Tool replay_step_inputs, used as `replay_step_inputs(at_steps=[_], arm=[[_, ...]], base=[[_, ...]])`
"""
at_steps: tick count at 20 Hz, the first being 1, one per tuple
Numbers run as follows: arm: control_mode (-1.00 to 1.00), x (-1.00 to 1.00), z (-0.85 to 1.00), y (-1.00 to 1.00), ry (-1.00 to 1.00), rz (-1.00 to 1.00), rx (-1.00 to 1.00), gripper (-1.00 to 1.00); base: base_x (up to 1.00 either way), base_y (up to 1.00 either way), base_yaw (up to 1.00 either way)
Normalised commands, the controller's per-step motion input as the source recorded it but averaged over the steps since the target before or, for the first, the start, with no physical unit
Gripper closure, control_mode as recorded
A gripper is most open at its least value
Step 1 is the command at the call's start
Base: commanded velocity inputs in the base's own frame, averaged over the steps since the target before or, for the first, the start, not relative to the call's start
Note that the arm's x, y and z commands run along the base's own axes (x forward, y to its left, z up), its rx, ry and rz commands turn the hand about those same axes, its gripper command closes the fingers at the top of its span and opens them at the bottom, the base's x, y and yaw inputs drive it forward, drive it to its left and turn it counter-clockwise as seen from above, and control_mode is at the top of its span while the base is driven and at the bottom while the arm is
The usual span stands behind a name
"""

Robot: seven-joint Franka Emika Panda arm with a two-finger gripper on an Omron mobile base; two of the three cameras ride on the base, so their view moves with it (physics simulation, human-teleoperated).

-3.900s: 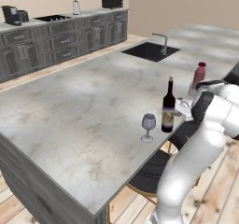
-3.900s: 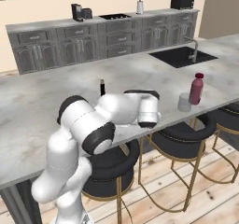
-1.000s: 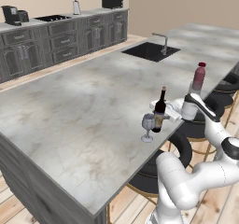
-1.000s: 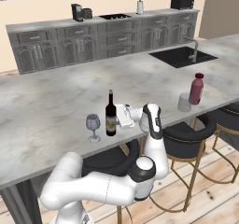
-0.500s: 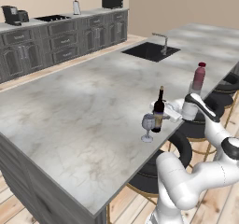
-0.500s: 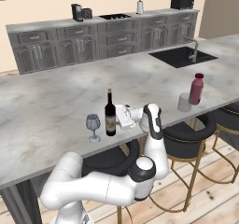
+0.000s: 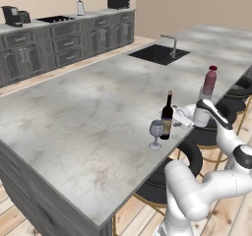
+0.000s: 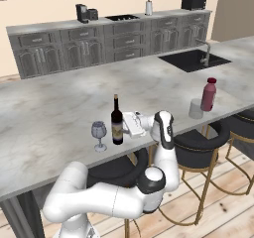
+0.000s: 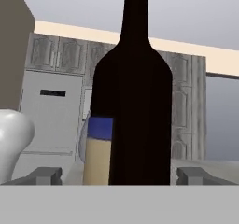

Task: There is a wine glass and glass cup on the dining counter. Place the wine bottle next to the wine glass and the juice bottle next to the glass cup.

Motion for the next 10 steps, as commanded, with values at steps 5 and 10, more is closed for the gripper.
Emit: replay_step_inputs(at_steps=[5, 10], arm=[[-1.0, 0.17, -0.01, -0.25, 0.0, 0.0, 0.0, -1.0], [-1.0, 0.06, -0.01, -0.3, 0.0, 0.0, -0.01, -1.0]], base=[[0.0, 0.0, 0.0], [0.0, 0.0, 0.0]])
